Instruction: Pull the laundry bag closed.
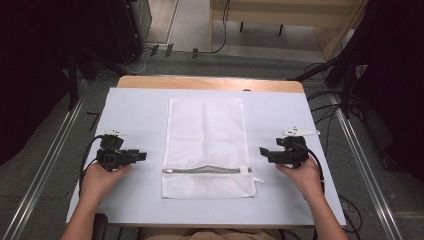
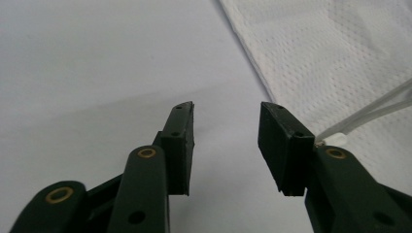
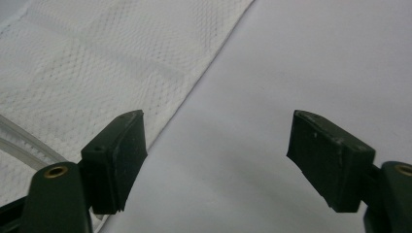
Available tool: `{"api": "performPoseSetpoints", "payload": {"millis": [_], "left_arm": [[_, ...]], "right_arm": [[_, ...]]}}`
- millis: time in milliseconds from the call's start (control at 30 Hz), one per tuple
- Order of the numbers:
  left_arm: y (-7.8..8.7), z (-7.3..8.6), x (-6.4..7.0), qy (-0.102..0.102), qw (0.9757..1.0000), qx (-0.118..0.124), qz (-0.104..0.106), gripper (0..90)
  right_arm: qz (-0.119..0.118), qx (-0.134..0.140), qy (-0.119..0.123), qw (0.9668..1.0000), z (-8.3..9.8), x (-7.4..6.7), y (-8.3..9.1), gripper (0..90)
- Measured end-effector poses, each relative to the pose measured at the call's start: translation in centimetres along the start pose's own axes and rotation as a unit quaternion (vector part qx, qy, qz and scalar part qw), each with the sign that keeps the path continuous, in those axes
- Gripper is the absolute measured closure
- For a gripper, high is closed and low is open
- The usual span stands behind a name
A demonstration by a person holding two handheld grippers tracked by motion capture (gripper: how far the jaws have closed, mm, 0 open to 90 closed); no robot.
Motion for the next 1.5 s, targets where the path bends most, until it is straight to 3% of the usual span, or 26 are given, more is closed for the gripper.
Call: {"api": "performPoseSetpoints", "payload": {"millis": [67,167,300,500,667,867,933,1000,1233,1500], "left_arm": [[-0.07,0.00,0.01,-0.008,0.9999,0.000,-0.010,56.3],[0.15,-0.20,0.16,-0.005,0.9999,0.014,0.001,49.7],[0.15,-0.21,0.25,-0.009,0.9999,0.013,0.002,44.4],[-0.05,-0.17,0.27,-0.024,0.9997,0.006,0.001,40.7],[-0.05,-0.14,0.24,-0.022,0.9997,0.010,0.006,37.9],[0.01,-0.14,0.31,-0.031,0.9994,0.012,-0.001,36.8],[0.34,-0.23,0.44,-0.037,0.9990,0.025,-0.006,38.7],[0.60,-0.34,0.59,-0.037,0.9985,0.039,0.002,38.9],[0.48,-0.29,0.58,-0.037,0.9989,0.027,0.015,39.5],[0.14,-0.28,0.59,-0.035,0.9992,0.014,0.015,39.1]], "right_arm": [[0.000,0.002,0.003,1.0000,-0.04,-0.01,0.04,24.5],[0.001,0.006,0.009,0.9999,-0.09,-0.20,0.14,26.4],[-0.001,0.002,0.012,0.9999,-0.07,-0.29,0.09,30.4],[-0.007,0.001,0.006,1.0000,-0.06,-0.13,0.19,34.5],[-0.011,0.001,0.009,0.9999,-0.10,-0.16,0.35,40.9],[-0.015,-0.007,0.003,0.9999,-0.05,-0.12,0.25,41.5],[-0.017,-0.009,0.002,0.9998,-0.03,-0.09,0.26,41.5],[-0.018,-0.009,0.002,0.9998,-0.01,-0.10,0.27,41.5],[-0.026,-0.006,-0.004,0.9996,-0.06,-0.15,0.56,42.3],[-0.027,-0.015,0.000,0.9995,0.06,-0.32,0.50,43.1]]}}
Point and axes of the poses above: each handheld gripper's, and its own axes: y roughly backward along the jaws, z roughly out of its underside, x roughly to its right, the point moved 4 cm from there along -y, roughly forward along the jaws, and after that the axes turned 14 degrees about -x, right-handed, at the moved point
